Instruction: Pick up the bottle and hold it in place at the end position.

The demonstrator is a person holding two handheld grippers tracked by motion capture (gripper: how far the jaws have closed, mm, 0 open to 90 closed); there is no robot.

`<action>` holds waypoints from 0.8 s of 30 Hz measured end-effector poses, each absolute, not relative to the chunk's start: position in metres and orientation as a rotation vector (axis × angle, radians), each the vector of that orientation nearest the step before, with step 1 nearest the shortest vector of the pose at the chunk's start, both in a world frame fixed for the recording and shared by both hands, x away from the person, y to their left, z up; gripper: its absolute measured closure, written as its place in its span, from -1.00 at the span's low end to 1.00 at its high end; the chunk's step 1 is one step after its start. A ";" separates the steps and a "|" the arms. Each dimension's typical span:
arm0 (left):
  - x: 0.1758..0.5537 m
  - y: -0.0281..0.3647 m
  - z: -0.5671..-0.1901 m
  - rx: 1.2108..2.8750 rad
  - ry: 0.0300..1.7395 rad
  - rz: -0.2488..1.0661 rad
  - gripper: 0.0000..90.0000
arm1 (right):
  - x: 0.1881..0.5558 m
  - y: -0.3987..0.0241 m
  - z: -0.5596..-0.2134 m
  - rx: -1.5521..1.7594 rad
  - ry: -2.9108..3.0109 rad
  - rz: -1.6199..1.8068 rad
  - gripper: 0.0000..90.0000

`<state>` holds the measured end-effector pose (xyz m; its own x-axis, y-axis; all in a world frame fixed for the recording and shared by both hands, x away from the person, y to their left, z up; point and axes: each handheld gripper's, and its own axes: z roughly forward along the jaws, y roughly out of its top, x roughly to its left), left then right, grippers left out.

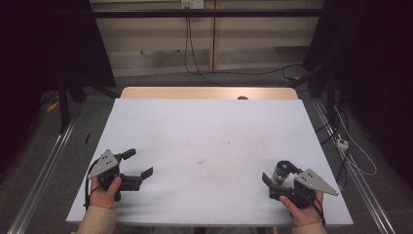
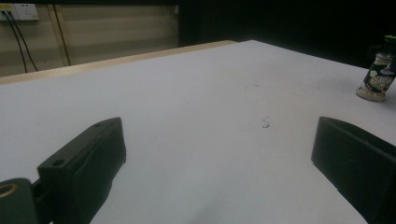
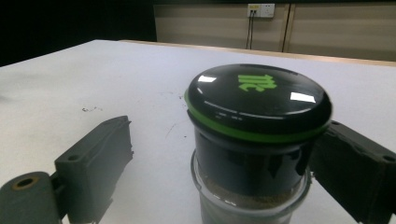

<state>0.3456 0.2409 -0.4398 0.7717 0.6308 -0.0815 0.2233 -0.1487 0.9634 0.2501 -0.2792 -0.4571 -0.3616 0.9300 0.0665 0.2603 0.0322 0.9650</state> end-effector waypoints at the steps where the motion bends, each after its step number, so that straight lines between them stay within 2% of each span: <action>1: 0.346 0.241 -0.440 1.718 0.680 0.410 -0.94 | 0.250 -0.279 -0.457 1.216 1.685 1.361 -0.82; 10: 0.345 0.241 -0.438 1.711 0.664 0.417 -0.94 | 0.250 -0.280 -0.456 1.224 1.701 1.346 -0.71; 24: 0.345 0.240 -0.438 1.704 0.661 0.409 -0.94 | 0.250 -0.283 -0.457 1.258 1.725 1.301 -0.41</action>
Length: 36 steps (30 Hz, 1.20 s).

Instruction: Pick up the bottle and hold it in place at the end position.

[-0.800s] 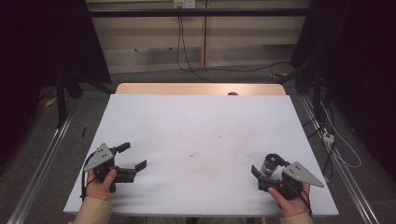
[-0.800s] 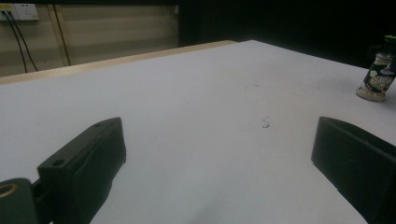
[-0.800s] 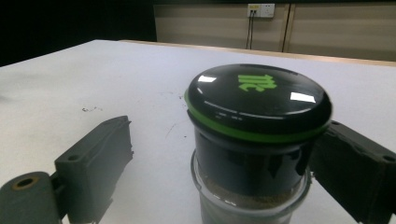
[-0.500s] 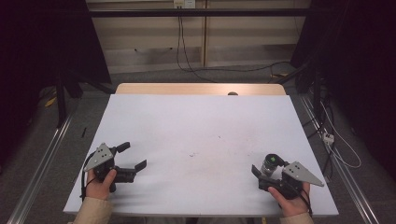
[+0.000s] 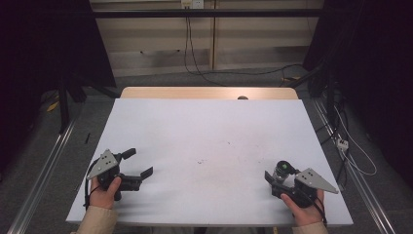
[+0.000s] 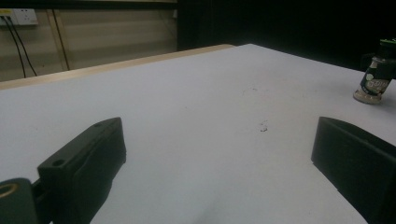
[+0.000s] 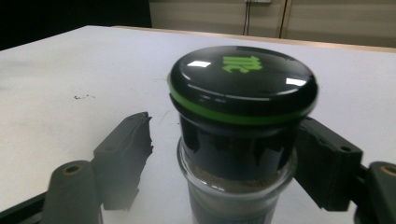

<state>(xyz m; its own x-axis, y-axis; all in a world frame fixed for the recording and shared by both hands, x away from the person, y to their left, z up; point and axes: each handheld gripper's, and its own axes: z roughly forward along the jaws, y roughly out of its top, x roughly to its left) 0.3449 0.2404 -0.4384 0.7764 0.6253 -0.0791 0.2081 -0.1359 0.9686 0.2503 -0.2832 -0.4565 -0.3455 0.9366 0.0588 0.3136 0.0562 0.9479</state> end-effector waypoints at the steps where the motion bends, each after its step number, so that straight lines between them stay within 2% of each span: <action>1: 0.345 0.240 -0.438 1.701 0.663 0.409 -0.94 | 0.250 -0.283 -0.457 1.257 1.726 1.300 -0.38; 10: 0.346 0.241 -0.439 1.706 0.663 0.410 -0.94 | 0.249 -0.284 -0.457 1.254 1.745 1.291 -0.18; 36: 0.345 0.240 -0.440 1.695 0.667 0.403 -0.94 | 0.250 -0.286 -0.458 1.270 1.764 1.250 0.09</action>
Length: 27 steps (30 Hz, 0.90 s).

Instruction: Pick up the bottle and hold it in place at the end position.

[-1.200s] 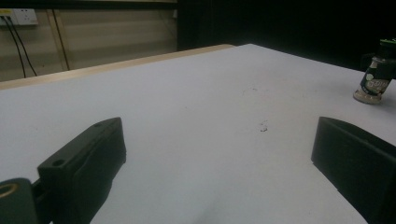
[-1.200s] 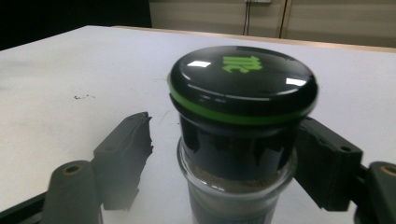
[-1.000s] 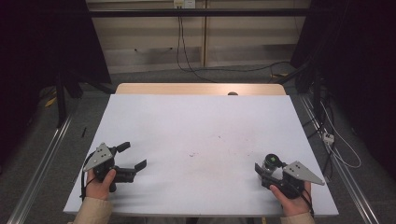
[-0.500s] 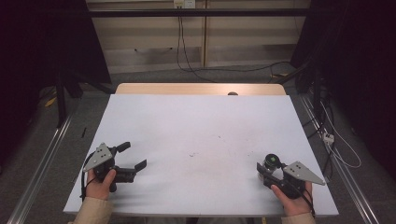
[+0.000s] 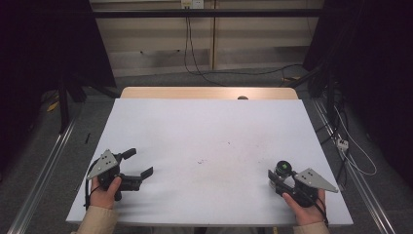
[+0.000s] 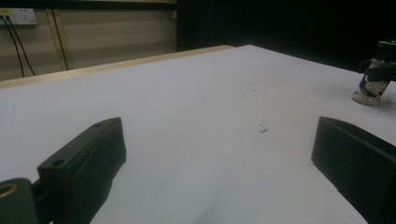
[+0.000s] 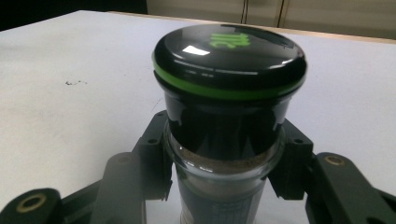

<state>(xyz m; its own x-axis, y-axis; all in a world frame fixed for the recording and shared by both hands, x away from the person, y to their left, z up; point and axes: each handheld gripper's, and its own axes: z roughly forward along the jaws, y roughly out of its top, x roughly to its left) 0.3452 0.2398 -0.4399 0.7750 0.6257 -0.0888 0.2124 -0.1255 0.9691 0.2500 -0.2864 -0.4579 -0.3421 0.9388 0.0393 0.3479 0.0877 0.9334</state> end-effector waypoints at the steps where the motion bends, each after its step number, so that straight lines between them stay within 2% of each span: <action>1: 0.345 0.240 -0.440 1.697 0.667 0.403 -0.94 | 0.250 -0.287 -0.458 1.271 1.764 1.251 0.10; 16: 0.346 0.239 -0.440 1.704 0.659 0.400 -0.94 | 0.260 -0.283 -0.451 1.232 1.783 1.278 0.11; 27: 0.346 0.239 -0.440 1.704 0.655 0.400 -0.94 | 0.279 -0.266 -0.441 1.184 1.805 1.317 0.11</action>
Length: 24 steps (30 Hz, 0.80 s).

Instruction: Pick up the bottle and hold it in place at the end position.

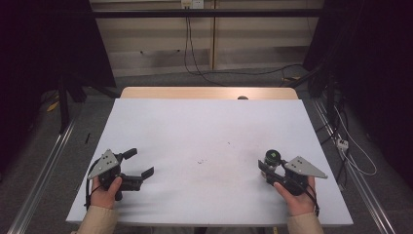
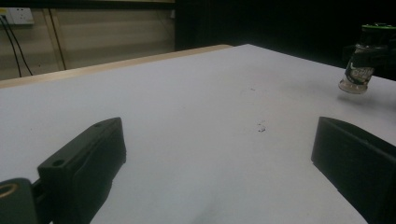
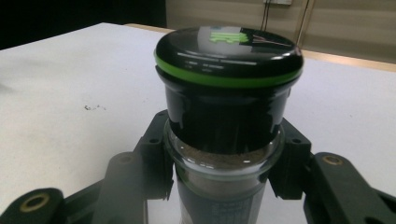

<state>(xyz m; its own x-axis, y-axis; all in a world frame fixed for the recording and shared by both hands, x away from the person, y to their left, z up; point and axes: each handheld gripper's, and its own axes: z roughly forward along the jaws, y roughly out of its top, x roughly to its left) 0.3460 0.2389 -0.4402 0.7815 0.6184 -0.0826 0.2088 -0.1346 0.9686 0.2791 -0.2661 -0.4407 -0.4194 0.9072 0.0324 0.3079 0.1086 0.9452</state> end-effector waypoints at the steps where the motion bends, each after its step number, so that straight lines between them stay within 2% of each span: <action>1: 0.346 0.239 -0.440 1.701 0.656 0.400 -0.94 | 0.281 -0.265 -0.440 1.179 1.806 1.322 0.11; 24: 0.346 0.239 -0.440 1.713 0.641 0.402 -0.94 | 0.317 -0.232 -0.432 1.120 1.850 1.381 0.11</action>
<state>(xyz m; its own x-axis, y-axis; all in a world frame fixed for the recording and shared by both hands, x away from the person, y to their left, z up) 0.3461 0.2386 -0.4403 0.7882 0.6112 -0.0721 0.2011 -0.1452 0.9687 0.3173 -0.2320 -0.4316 -0.4888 0.8715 0.0393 0.2857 0.1173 0.9511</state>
